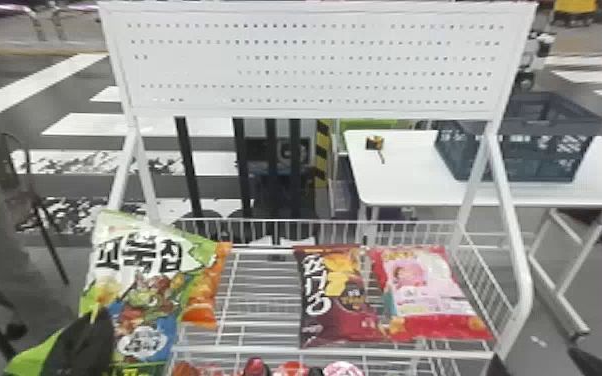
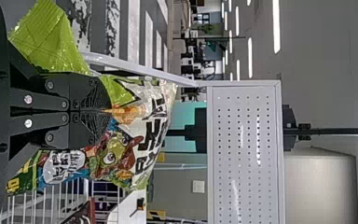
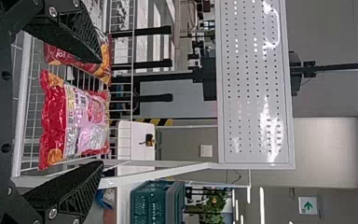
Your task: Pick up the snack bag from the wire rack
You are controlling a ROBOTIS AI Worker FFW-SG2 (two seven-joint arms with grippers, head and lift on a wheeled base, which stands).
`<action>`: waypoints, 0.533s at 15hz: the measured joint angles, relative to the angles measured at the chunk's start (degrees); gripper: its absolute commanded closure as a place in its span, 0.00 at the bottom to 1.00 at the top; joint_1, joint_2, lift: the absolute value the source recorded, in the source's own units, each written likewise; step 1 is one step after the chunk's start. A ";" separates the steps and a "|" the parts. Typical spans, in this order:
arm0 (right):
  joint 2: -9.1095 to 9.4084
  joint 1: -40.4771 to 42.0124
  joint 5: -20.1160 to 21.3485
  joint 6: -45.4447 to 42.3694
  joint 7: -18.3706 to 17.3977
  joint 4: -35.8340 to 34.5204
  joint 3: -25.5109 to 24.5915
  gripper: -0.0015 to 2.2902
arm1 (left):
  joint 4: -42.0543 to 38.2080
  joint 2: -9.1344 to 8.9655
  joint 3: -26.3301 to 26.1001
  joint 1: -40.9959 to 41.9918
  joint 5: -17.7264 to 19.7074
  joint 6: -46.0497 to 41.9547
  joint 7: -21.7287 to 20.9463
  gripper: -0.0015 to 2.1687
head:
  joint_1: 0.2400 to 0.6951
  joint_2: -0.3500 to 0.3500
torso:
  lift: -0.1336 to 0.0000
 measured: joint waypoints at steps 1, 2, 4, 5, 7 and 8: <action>0.00 0.00 0.00 -0.08 0.00 -0.06 0.00 0.06 | -0.01 -0.01 -0.01 0.00 -0.03 0.01 0.00 0.75 | 0.57 0.50 | 1.00; 0.00 0.00 0.00 -0.12 0.00 -0.11 0.00 0.06 | -0.01 -0.01 -0.01 0.00 -0.05 0.01 0.00 0.75 | 0.57 0.50 | 1.00; 0.00 0.00 0.00 -0.13 0.08 -0.24 0.00 0.06 | -0.01 -0.01 -0.01 -0.01 -0.07 0.01 0.00 0.75 | 0.57 0.50 | 1.00; 0.00 0.00 0.00 -0.13 0.14 -0.30 0.00 0.06 | -0.01 -0.01 -0.01 -0.02 -0.07 0.01 0.00 0.75 | 0.57 0.50 | 1.00; 0.00 0.01 0.00 -0.13 0.17 -0.34 0.00 0.06 | -0.01 -0.01 -0.01 -0.04 -0.07 0.01 0.00 0.75 | 0.57 0.50 | 1.00; 0.00 0.01 0.00 -0.13 0.17 -0.33 0.00 0.06 | -0.01 -0.01 -0.01 -0.04 -0.07 0.01 0.00 0.75 | 0.57 0.50 | 1.00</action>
